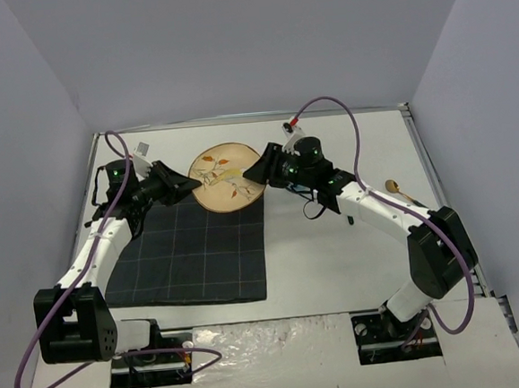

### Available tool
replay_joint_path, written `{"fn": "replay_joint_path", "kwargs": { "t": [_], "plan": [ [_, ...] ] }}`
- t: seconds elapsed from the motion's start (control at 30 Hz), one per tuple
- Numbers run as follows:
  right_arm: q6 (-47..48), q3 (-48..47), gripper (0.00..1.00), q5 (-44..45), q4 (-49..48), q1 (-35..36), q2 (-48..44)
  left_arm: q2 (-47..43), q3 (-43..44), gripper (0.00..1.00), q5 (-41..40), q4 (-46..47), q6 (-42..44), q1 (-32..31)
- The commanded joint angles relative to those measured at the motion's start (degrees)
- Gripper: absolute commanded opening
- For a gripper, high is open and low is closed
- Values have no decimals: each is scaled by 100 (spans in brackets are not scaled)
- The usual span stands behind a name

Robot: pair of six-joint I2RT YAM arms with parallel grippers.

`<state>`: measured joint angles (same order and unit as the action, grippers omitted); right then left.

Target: Set the dinner table for one person

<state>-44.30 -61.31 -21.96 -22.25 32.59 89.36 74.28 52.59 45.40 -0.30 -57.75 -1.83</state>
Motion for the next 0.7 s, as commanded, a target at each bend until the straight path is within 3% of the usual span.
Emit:
{"fn": "replay_joint_path", "kwargs": {
  "t": [0.0, 0.2, 0.3, 0.6, 0.67],
  "plan": [
    [0, 15, 30, -72, -517, -42, -121, -467, 173, 0, 400, 688, -166, 7],
    [54, 121, 1, 8, -472, -42, -180, -562, 227, 0, 260, 222, 264, 4],
    [61, 188, 0, -26, -472, -42, -200, -649, 226, 3, 139, -192, 498, 7],
    [-283, 429, 0, -301, -960, 73, -147, -915, -136, 44, 109, -68, 510, -11],
    [-351, 471, 0, -327, -1070, 90, -138, -933, -187, 47, 101, -76, 493, -25]
  ]
}}
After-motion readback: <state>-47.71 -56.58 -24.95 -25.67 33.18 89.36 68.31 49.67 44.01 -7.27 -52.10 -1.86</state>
